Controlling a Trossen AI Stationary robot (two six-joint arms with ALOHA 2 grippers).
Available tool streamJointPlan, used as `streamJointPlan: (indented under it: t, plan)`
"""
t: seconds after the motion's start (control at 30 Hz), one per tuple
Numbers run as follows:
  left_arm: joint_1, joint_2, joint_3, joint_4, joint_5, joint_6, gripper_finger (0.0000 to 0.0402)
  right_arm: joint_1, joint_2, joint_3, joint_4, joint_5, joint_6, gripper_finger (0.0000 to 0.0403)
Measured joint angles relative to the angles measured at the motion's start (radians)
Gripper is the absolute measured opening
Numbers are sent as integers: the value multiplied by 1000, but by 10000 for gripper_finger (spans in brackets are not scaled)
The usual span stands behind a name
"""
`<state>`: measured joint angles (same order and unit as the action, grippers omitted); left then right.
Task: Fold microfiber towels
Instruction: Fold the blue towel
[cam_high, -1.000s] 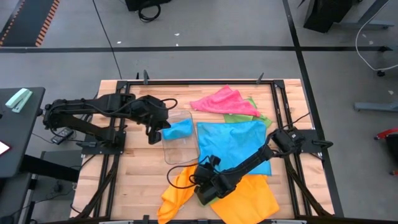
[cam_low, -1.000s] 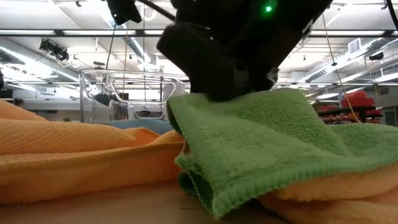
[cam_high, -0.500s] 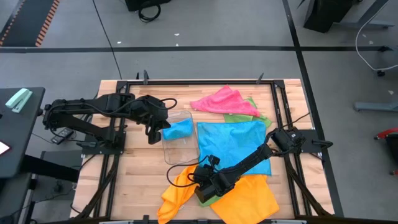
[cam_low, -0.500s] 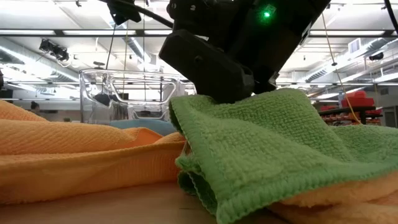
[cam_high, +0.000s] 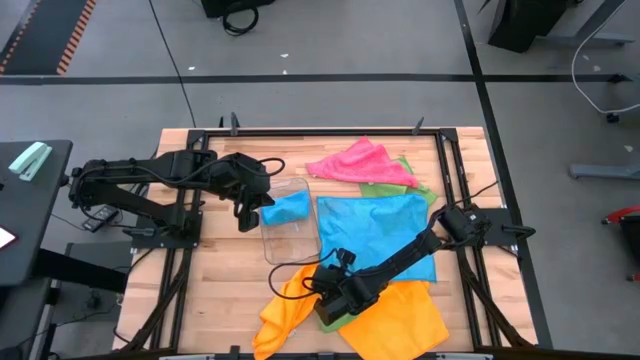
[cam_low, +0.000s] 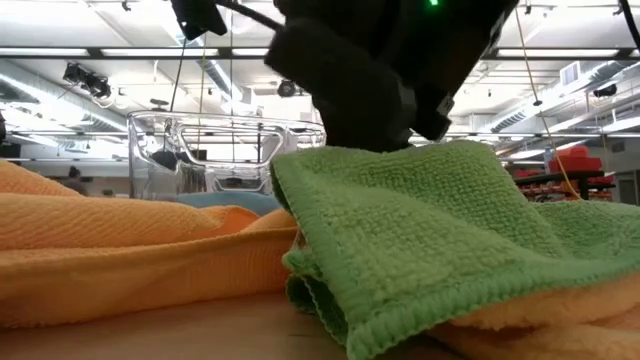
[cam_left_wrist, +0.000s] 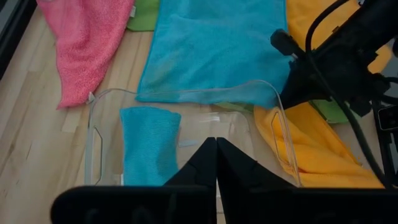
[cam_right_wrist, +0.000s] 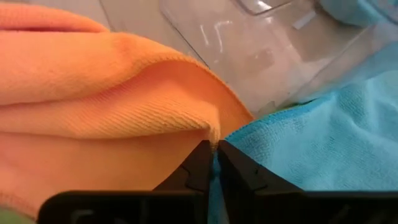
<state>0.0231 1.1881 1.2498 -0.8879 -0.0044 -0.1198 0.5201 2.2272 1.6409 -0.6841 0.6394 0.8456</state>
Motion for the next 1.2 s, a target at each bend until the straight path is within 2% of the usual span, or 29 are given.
streamJointPlan:
  t: [0.17, 0.33, 0.47, 0.77, 1.0, 1.2]
  plan:
    - [0, 0, 0, 1, 0, 1, 27, -1, -8, 1, -7, -23, 3, 42]
    - [0, 0, 0, 1, 0, 1, 14, 0, -7, 0, -2, -29, -9, 53]
    - [0, 0, 0, 1, 0, 1, 8, 0, -8, 0, -6, -48, -11, 72]
    - [-1, 0, 0, 1, 1, 3, 24, -1, -8, 0, -6, -49, -41, 109]
    - [-1, 0, 0, 1, 0, 3, 8, 0, -8, 0, -6, -57, -42, 87]
    - [-1, 0, 0, 1, 1, 3, 26, -1, -8, 0, -6, -60, -42, 48]
